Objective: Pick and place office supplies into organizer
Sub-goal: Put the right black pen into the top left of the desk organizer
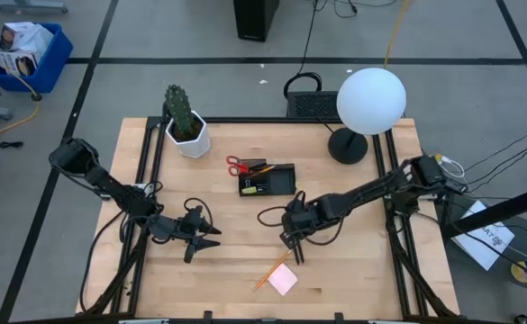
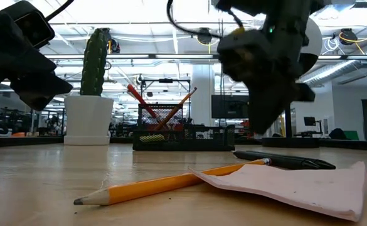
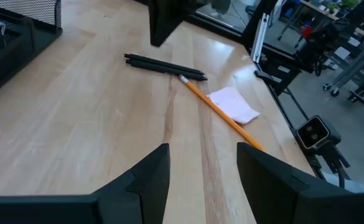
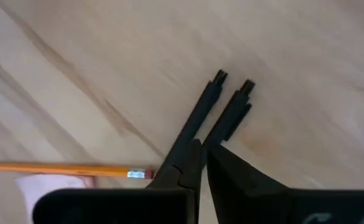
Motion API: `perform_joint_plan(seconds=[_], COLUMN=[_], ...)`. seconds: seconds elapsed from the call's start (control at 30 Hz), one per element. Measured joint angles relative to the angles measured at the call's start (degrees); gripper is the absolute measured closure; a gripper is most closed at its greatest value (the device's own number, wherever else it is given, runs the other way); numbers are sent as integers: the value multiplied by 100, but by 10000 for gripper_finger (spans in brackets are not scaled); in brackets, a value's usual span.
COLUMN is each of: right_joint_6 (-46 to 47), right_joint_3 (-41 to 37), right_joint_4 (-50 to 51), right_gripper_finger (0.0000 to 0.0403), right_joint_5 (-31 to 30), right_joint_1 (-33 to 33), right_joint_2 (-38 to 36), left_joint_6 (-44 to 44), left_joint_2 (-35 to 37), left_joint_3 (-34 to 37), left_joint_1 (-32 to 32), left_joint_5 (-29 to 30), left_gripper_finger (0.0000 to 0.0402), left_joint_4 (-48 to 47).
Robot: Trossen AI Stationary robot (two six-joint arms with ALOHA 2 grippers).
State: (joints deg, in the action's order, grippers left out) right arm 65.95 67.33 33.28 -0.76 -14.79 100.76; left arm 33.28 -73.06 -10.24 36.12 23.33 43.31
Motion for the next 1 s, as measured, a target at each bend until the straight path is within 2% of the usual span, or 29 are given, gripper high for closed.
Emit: perform_joint_plan(seconds=[0.27,0.63,1.0], right_joint_6=[-469,-462,-522], right_joint_3=[0,0,11], right_joint_4=[-58,12,175], right_gripper_finger=[379,290,293], right_joint_5=[-55,-207,-196], right_joint_1=[20,173,185], right_joint_2=[230,202,578], left_joint_6=[-9,4,2], left_joint_2=[0,0,0], left_joint_3=[0,0,0], left_joint_1=[-4,-4,-4], left_joint_5=[33,66,68], left_gripper_finger=[213,213,213], left_joint_4=[18,27,28])
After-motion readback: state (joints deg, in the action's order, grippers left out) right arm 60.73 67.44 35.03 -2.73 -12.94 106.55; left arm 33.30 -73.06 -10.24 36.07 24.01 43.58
